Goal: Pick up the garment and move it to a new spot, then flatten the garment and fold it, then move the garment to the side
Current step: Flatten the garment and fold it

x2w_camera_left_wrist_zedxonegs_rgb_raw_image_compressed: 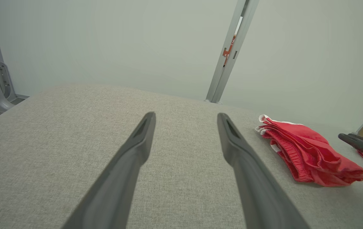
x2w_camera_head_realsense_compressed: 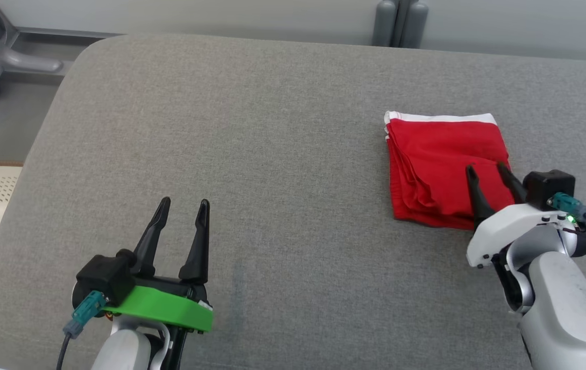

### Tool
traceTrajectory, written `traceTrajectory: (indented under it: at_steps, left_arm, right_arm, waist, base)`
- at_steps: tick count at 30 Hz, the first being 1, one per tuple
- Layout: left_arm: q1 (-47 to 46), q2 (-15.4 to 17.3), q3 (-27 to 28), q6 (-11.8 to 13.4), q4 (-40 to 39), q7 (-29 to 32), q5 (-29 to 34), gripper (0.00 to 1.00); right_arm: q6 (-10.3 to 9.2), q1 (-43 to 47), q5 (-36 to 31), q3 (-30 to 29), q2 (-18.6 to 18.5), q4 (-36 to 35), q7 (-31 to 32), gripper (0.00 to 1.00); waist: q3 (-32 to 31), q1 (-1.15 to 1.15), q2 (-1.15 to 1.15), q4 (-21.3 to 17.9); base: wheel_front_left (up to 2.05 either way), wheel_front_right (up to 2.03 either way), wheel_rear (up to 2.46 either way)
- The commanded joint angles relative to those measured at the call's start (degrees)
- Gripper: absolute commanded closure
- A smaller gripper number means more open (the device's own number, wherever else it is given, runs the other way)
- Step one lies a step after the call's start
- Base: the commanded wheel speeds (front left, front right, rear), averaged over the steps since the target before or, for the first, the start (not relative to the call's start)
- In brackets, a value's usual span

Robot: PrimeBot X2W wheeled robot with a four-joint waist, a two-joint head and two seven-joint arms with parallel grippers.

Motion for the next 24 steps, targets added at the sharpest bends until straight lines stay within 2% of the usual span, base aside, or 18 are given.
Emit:
traceTrajectory:
  at_steps: [1, 6, 13, 18, 24]
  left_arm:
    - [-1.0, 0.3, -0.1, -0.2, 0.2, 0.0, 0.1, 0.0]
    - [-1.5, 0.5, 0.1, -0.2, 0.5, 0.0, -0.3, 0.0]
    - [-0.6, 0.6, 0.8, -0.2, 1.3, 0.0, -0.6, 0.0]
    - [-0.3, 0.8, 0.9, -0.2, 1.2, 0.0, -0.3, 0.0]
    - [0.4, 1.0, 0.5, -0.2, 0.9, 0.0, -0.2, 0.0]
  right_arm:
    - [-0.01, -1.1, -1.6, 0.7, 0.3, 1.8, -1.1, 1.0]
    - [-0.02, -2.6, -3.8, 4.1, 2.2, 9.4, -4.5, 1.0]
    - [0.01, -3.9, -1.4, 14.5, 5.4, 19.5, -4.8, 1.0]
    - [0.01, -6.0, 2.7, 22.0, 5.8, 21.5, -6.3, 1.0]
    - [0.0, -7.5, 4.7, 23.3, 6.0, 21.6, -9.1, 1.0]
  waist:
    - [1.5, 0.0, 0.0, 1.7]
    - [2.0, 0.0, 0.0, 3.5]
    - [1.1, 0.0, 0.0, 3.3]
    - [0.0, 0.0, 0.0, 1.7]
    - [-1.8, 0.0, 0.0, 0.1]
  base:
    - [0.0, 0.0, 0.0]
    - [0.0, 0.0, 0.0]
    - [0.0, 0.0, 0.0]
    - [0.0, 0.0, 0.0]
    - [0.0, 0.0, 0.0]
